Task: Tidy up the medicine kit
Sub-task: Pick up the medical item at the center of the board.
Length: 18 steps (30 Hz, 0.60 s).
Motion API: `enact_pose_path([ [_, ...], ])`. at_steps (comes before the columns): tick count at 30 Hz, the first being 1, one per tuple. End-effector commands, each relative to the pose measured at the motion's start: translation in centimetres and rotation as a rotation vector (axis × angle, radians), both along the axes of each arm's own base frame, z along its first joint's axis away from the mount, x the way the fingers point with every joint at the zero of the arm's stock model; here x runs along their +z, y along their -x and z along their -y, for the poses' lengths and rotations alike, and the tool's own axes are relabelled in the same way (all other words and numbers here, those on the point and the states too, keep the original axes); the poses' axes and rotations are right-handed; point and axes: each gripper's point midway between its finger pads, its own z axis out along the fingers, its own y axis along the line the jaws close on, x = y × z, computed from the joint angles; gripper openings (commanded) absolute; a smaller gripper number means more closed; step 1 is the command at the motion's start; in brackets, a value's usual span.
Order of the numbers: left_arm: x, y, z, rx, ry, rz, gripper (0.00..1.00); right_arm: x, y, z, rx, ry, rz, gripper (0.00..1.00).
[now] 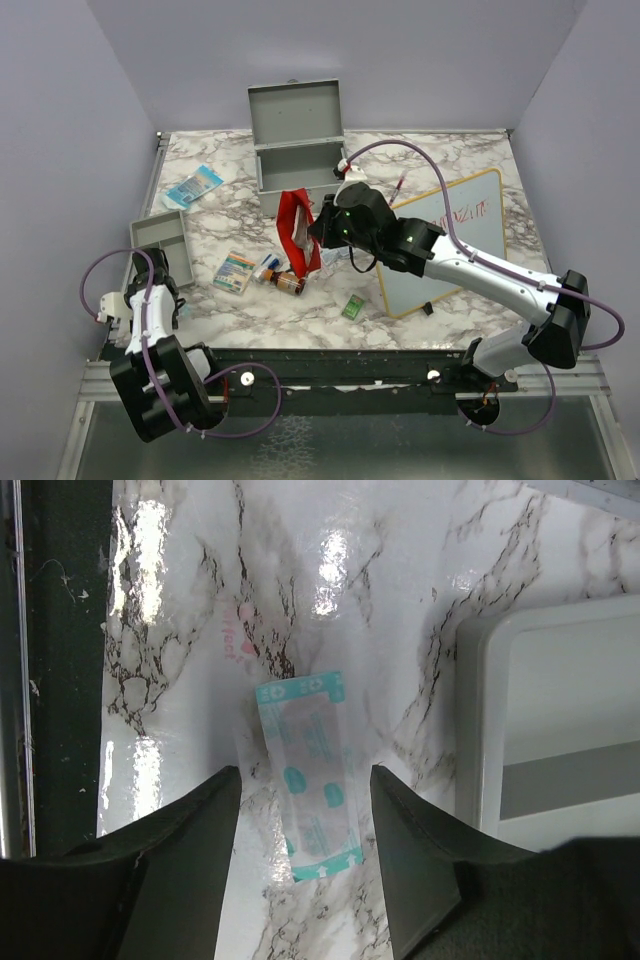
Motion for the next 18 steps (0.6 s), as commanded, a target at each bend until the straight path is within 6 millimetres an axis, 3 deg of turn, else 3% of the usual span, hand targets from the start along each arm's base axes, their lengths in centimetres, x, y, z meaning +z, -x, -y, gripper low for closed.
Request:
enact_pose_path([
  [1,-1.29,0.29,0.29,-0.004,0.025,-0.021,0.57,0.22,-0.25,-0.43,0.008,0.006,-0.003,0.01],
  [6,-1.68,0.47,0.56,-0.003,0.042,-0.033,0.52,0.22,-0.27,-0.50,0.012,0.006,0.001,0.00],
  [18,-1.96,1.01,0.76,-0.015,0.040,-0.043,0.09,0.24,-0.30,-0.23,0.007,0.009,0.008,0.01],
])
